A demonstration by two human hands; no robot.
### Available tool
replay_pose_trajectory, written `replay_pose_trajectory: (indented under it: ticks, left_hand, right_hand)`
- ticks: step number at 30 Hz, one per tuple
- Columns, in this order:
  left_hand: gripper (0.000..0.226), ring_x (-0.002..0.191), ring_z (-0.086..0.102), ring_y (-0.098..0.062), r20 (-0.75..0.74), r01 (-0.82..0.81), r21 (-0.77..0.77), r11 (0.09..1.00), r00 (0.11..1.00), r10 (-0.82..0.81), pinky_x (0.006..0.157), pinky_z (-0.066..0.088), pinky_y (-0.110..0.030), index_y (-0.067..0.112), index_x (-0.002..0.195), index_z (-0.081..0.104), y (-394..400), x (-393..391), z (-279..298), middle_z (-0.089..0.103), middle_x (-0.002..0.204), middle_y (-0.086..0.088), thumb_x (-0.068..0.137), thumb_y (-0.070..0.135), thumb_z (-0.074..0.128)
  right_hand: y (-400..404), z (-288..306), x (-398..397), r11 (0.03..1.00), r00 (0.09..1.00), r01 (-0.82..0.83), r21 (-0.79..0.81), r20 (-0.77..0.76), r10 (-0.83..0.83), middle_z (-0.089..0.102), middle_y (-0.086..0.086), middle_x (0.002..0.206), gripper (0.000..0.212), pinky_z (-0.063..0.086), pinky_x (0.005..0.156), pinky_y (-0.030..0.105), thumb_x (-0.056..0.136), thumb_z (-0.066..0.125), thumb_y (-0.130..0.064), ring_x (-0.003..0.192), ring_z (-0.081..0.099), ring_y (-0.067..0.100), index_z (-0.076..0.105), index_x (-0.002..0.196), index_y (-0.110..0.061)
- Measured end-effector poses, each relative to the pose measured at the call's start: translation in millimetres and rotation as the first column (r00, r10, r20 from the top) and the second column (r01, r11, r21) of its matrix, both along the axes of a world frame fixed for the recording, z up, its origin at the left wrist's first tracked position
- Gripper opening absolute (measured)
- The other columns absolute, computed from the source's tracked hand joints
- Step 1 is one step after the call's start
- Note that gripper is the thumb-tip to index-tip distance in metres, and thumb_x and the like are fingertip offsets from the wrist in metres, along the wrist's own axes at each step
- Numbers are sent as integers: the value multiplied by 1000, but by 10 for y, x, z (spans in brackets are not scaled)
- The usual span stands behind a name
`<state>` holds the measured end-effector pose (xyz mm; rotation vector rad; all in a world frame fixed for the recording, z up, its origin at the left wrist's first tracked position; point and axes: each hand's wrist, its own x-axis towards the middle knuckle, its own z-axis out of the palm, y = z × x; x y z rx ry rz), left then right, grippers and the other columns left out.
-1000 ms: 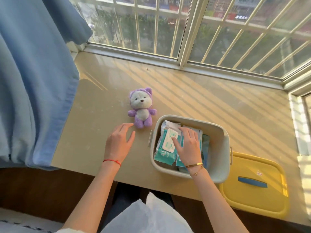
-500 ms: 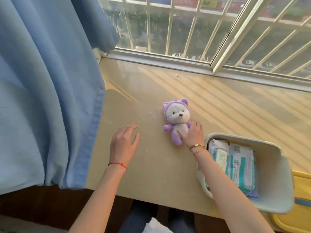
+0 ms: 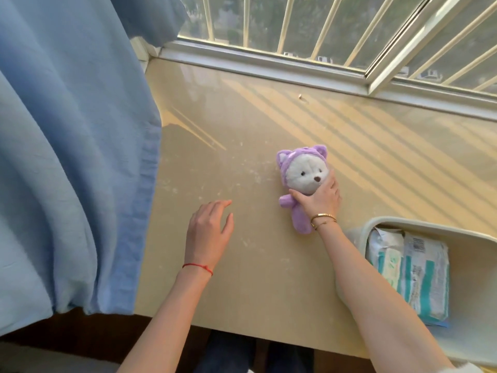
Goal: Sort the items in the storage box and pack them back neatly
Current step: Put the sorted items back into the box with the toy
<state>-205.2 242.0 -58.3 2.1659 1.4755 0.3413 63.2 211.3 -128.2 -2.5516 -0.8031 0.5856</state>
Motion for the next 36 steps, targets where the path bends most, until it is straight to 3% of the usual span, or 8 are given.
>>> replay_pose_trajectory:
  ticks: [4, 7, 9, 13, 19, 24, 29, 36]
  left_hand:
    - [33, 97, 61, -23, 4, 22, -23, 999, 1000, -22, 86, 49, -36, 16, 113, 63, -121, 69, 74, 67, 105, -2, 86, 28, 47]
    - [36, 98, 61, -22, 17, 21, -24, 999, 1000, -20, 86, 49, -35, 17, 113, 63, -204, 140, 207, 67, 106, -1, 86, 30, 44]
    - [36, 98, 61, -20, 32, 2, -10, 1000, 999, -2, 86, 48, -34, 18, 113, 63, -256, 164, 288, 67, 106, 1, 86, 30, 43]
    - [36, 99, 60, -19, 48, -28, 7, 1000, 998, 28, 87, 48, -34, 18, 114, 63, -312, 173, 346, 67, 106, 1, 86, 30, 44]
    - [29, 101, 60, -21, 56, -38, 38, 999, 998, 36, 88, 49, -36, 16, 115, 63, -400, 102, 413, 67, 108, -1, 86, 13, 60]
    - [30, 102, 60, -20, 77, -28, 41, 999, 997, 25, 89, 49, -37, 16, 115, 63, -524, 88, 642, 66, 109, -1, 86, 13, 62]
    - [29, 102, 61, -20, 70, 56, 46, 997, 996, -59, 90, 49, -35, 16, 115, 64, -825, 210, 971, 67, 109, -2, 86, 14, 63]
    - [28, 108, 59, -17, 75, 159, 32, 987, 984, -161, 93, 48, -36, 16, 118, 63, -1484, 769, 1310, 65, 114, -1, 90, 17, 59]
  right_hand:
    - [-70, 81, 17, 999, 998, 52, 9, -22, -51, 47, 12, 123, 94, 35, 100, 42, 55, 82, -49, 118, 46, 33, 40, 128, -8]
    - [-165, 117, -22, 994, 988, 64, 89, -144, -50, 41, 11, 121, 81, 43, 96, 44, 59, 83, -37, 109, 50, 33, 40, 120, -7]
    - [-192, 143, -50, 989, 966, 78, 127, -255, -43, 39, 11, 124, 81, 46, 94, 43, 60, 83, -35, 106, 53, 32, 34, 120, -10]
    - [-143, 194, -22, 986, 933, 92, 136, -358, -38, 49, 4, 125, 98, 48, 92, 43, 47, 78, -54, 108, 56, 25, 31, 125, -18]
    - [-214, 327, -42, 991, 932, 71, 112, -363, -26, 44, -2, 122, 90, 49, 89, 37, 50, 80, -53, 106, 56, 19, 40, 126, -25]
    - [-585, 856, -134, 955, 938, 81, 285, -346, 24, 46, -6, 119, 79, 44, 78, 26, 55, 83, -46, 99, 57, 12, 45, 122, -25]
    - [-1407, 1542, -31, 890, 954, 111, 442, -297, 29, 47, -10, 117, 86, 50, 68, 12, 50, 80, -55, 86, 58, -7, 47, 124, -27]
    - [-2773, 1947, 535, 893, 978, 165, 419, -186, -93, 47, -10, 117, 86, 45, 75, 15, 51, 75, -60, 91, 58, 0, 46, 126, -29]
